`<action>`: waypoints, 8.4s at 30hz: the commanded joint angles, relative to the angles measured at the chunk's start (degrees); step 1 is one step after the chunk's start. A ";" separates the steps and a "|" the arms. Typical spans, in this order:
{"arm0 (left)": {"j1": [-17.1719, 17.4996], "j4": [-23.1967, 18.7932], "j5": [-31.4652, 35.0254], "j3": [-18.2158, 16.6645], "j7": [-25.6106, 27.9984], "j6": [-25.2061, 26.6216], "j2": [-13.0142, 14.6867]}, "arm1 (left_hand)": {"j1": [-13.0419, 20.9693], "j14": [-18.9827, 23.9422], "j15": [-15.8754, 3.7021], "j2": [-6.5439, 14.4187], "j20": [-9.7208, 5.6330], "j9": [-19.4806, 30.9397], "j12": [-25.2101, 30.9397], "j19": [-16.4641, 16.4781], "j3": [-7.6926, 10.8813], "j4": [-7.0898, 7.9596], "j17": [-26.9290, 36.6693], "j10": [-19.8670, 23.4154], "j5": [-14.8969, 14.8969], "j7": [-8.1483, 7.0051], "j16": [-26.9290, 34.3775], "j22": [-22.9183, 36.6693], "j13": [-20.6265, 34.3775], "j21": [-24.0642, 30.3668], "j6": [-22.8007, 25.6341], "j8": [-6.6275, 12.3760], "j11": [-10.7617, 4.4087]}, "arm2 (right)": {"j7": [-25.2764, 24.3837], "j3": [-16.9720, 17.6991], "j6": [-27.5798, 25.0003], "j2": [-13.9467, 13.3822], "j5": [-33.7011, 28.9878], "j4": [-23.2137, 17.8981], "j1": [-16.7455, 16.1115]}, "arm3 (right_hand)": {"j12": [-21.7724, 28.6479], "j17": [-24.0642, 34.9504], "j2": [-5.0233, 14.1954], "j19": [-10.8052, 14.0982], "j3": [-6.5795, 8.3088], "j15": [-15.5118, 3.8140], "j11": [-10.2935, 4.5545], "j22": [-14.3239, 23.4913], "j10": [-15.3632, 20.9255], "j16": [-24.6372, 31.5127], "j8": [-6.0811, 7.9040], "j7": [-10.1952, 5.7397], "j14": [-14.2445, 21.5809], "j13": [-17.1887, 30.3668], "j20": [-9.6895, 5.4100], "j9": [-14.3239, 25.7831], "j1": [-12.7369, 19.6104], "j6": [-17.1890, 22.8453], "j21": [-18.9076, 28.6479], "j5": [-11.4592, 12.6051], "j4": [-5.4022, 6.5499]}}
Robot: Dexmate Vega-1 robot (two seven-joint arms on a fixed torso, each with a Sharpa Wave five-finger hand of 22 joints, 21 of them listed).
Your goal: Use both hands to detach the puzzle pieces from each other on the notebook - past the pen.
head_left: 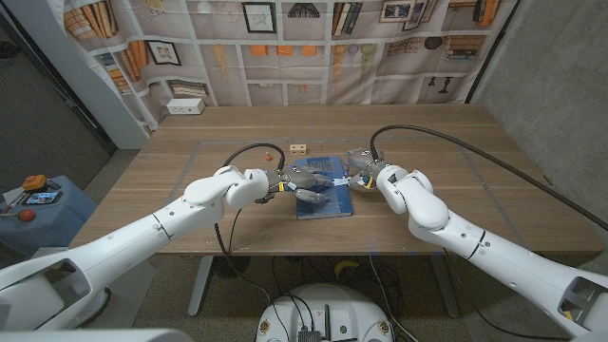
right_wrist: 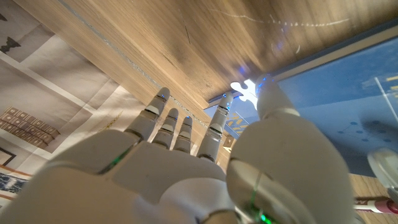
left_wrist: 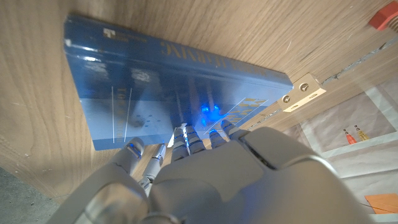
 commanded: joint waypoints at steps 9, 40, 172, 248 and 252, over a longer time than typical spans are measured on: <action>-0.80 0.81 -0.22 0.42 -0.44 -0.18 -0.60 | 0.55 -1.72 -5.75 4.84 -4.39 0.29 0.48 -8.21 0.62 -0.12 0.11 0.85 0.00 -0.13 -0.11 0.13 0.17 0.16 0.71 0.44 -0.08 | -2.49 -0.40 -0.53 0.41 0.66 1.07 -0.10 | 0.44 0.21 -0.08 1.11 -0.36 -0.39 -0.08 0.25 1.23 0.46 1.64 -0.22 1.20 0.22 -0.39 0.40 0.79 2.87 0.34 0.03 0.07; -0.56 0.34 -0.39 0.62 -0.80 0.59 -0.51 | 0.60 -1.23 -5.87 4.80 -4.37 0.27 0.41 -7.77 1.05 -0.36 0.10 1.18 -0.05 -0.16 -0.14 0.12 0.17 0.18 0.99 0.32 -0.18 | -6.07 -0.63 -0.20 -0.19 1.59 1.52 -0.44 | 0.52 0.32 1.15 2.36 -0.20 -2.21 -1.52 0.24 3.22 0.94 3.88 -0.32 2.62 0.19 -1.53 0.85 3.65 6.75 0.23 0.19 -0.07; -1.35 0.67 -0.02 1.32 -2.20 1.75 -1.02 | 0.63 -0.57 -5.85 4.76 -4.14 0.27 0.25 -6.99 2.57 -0.94 0.10 1.62 -0.18 -0.09 -0.24 0.13 0.20 0.03 1.06 0.15 -0.25 | -5.61 -1.75 -2.78 1.34 0.39 3.23 0.03 | -0.08 0.84 2.14 1.96 -4.00 -0.75 -1.07 0.32 0.74 -0.13 1.58 -0.36 1.92 0.24 -0.38 -1.99 6.71 2.85 0.00 0.35 0.47; -2.65 1.88 -2.10 2.23 -4.13 4.19 -2.29 | 0.78 0.29 -5.82 4.57 -4.01 0.29 0.70 -6.39 3.33 -1.64 0.03 3.56 -0.27 0.92 -0.21 0.12 0.23 0.04 1.81 0.37 -0.13 | -12.45 -1.64 -1.79 0.55 4.40 4.54 0.34 | 0.38 1.31 3.27 4.87 -4.71 -3.17 -3.92 0.32 5.83 1.27 7.98 -0.63 5.26 0.05 -2.11 -0.68 9.62 17.28 0.19 0.04 0.26; -2.82 1.92 -2.26 2.35 -4.45 4.34 -2.31 | 0.80 0.48 -5.66 4.52 -4.03 0.29 0.82 -6.39 3.38 -1.75 0.02 4.05 -0.28 1.40 -0.18 0.12 0.23 0.02 2.24 0.49 0.04 | -12.94 -1.67 -1.63 0.48 4.61 4.62 0.40 | 0.38 1.32 3.25 4.99 -4.74 -3.17 -4.15 0.32 6.03 1.29 8.09 -0.65 5.32 0.04 -2.14 -0.64 9.81 17.47 0.19 0.04 0.21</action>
